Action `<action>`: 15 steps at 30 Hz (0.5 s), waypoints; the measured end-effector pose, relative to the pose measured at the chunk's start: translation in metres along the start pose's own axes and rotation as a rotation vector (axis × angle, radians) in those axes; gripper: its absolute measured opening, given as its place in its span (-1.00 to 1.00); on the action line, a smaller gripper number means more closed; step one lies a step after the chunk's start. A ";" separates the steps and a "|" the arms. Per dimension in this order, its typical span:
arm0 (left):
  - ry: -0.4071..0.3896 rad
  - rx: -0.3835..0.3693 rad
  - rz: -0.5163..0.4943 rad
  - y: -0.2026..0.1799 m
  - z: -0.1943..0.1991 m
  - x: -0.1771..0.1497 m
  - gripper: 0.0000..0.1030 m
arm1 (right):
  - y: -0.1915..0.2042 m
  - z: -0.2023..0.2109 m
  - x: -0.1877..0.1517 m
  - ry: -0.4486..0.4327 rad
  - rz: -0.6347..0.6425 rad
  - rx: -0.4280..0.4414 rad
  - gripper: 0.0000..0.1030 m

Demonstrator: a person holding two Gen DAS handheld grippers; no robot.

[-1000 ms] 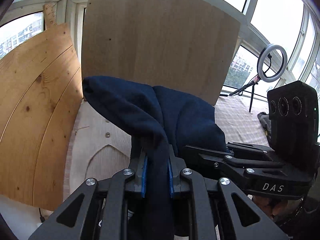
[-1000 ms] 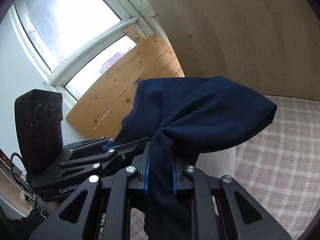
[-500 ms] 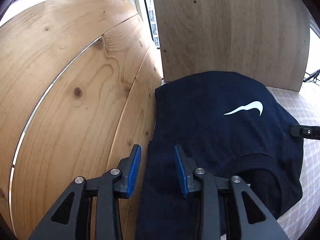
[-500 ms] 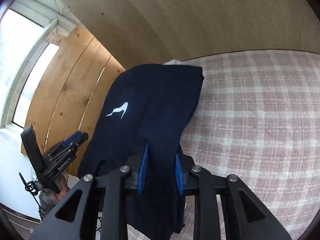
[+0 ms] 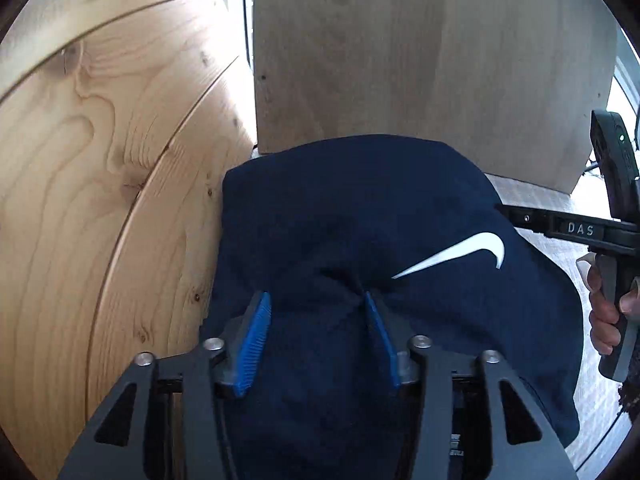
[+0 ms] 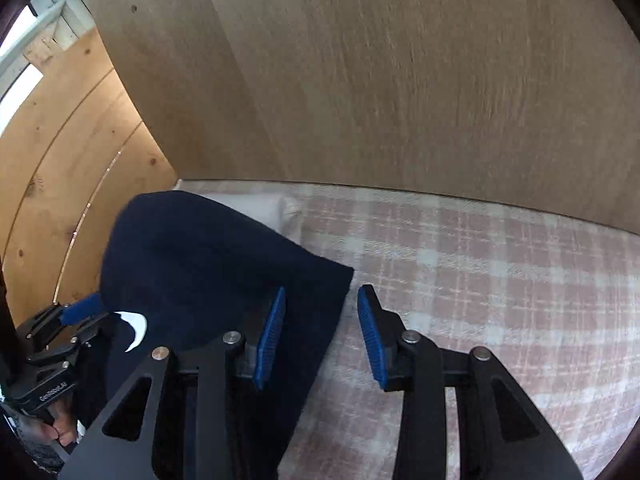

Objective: Fold clothes
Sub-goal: 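Lower the sweatshirt beside the wooden headboard and open both tools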

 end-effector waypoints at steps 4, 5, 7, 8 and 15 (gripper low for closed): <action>-0.040 -0.029 0.023 0.002 0.036 -0.004 -0.12 | 0.011 0.030 -0.012 -0.029 0.025 0.039 -0.28; -0.057 -0.038 0.015 0.000 0.048 -0.009 -0.12 | 0.019 0.042 -0.021 -0.036 0.042 0.071 -0.28; -0.075 -0.057 0.010 -0.001 0.069 -0.024 -0.12 | 0.034 0.067 -0.038 -0.051 0.077 0.136 -0.28; -0.080 -0.070 0.009 -0.001 0.078 -0.033 -0.12 | 0.042 0.079 -0.047 -0.058 0.095 0.168 -0.28; 0.065 0.018 -0.105 -0.012 0.064 -0.097 -0.12 | 0.088 0.075 -0.140 0.064 0.341 0.095 -0.28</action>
Point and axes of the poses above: each gripper's, at about its wrist camera, not at the fingertips, and z roughly against the way its jaws point, y to its left, x to its top, the point moved 4 cm from there along -z, roughly the way its jaws point
